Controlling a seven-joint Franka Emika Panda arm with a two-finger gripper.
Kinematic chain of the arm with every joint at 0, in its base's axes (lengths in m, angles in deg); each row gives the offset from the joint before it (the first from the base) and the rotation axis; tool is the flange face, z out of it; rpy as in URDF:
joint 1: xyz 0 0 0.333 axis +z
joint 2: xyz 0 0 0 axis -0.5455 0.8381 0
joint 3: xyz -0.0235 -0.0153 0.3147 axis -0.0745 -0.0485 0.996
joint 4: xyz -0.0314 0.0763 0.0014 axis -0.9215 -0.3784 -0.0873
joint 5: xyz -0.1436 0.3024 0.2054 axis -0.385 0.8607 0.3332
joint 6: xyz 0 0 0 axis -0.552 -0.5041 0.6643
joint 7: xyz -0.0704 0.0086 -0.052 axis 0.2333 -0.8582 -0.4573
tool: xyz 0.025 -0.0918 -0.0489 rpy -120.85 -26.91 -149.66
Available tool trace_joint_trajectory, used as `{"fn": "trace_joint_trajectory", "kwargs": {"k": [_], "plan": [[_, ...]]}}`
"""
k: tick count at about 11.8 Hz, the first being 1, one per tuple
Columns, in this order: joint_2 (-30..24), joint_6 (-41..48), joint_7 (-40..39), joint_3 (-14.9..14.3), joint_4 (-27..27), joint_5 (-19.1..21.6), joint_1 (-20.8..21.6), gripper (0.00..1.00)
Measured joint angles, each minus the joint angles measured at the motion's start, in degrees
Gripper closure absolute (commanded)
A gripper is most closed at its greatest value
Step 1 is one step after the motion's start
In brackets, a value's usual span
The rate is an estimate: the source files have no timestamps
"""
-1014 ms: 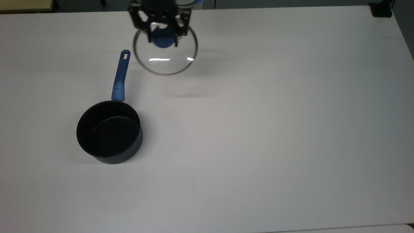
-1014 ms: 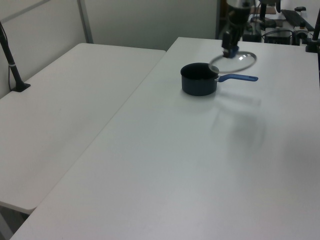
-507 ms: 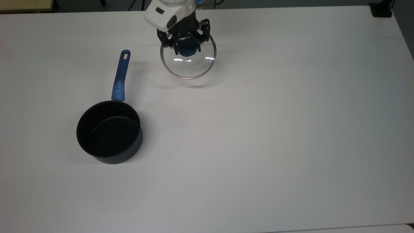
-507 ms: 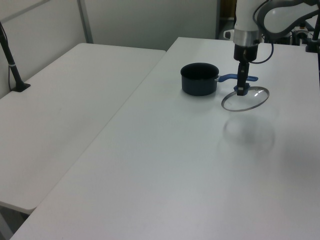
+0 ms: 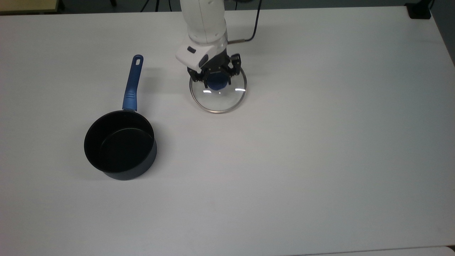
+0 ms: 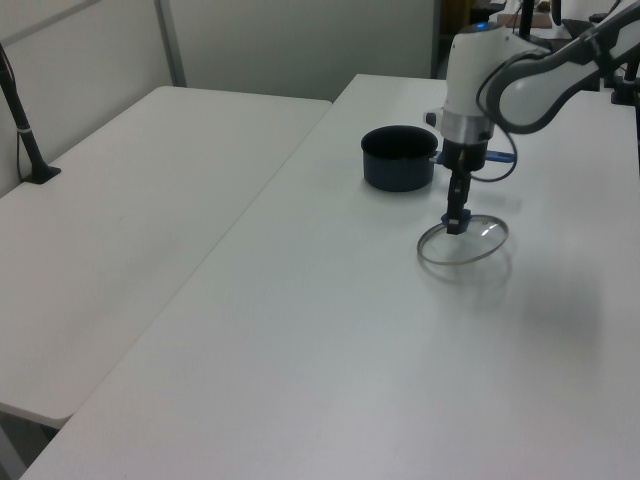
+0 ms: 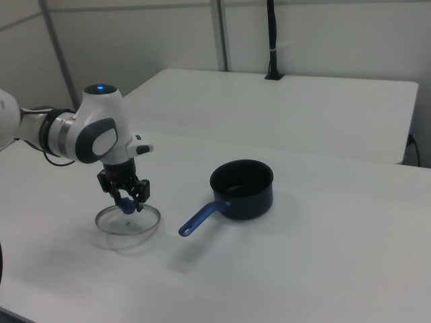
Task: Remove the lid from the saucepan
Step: 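Lower the held lid onto the table beside the saucepan, then open the gripper to release the knob and raise it away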
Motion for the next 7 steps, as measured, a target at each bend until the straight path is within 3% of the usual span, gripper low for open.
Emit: {"fn": "trace_joint_trajectory", "kwargs": {"k": [1,2,3,4,7], "plan": [[1.2,-2.4,2.9,0.2,0.0,-0.4,0.0,0.43],[1.9,-4.1,5.3,0.4,-0.1,-1.2,0.0,0.28],[2.4,-5.0,7.5,0.4,-0.2,-2.1,0.0,0.05],[2.5,-5.0,8.6,0.4,-0.3,-2.3,0.0,0.0],[2.2,-3.5,14.8,0.4,-2.6,-2.4,-0.3,0.0]]}}
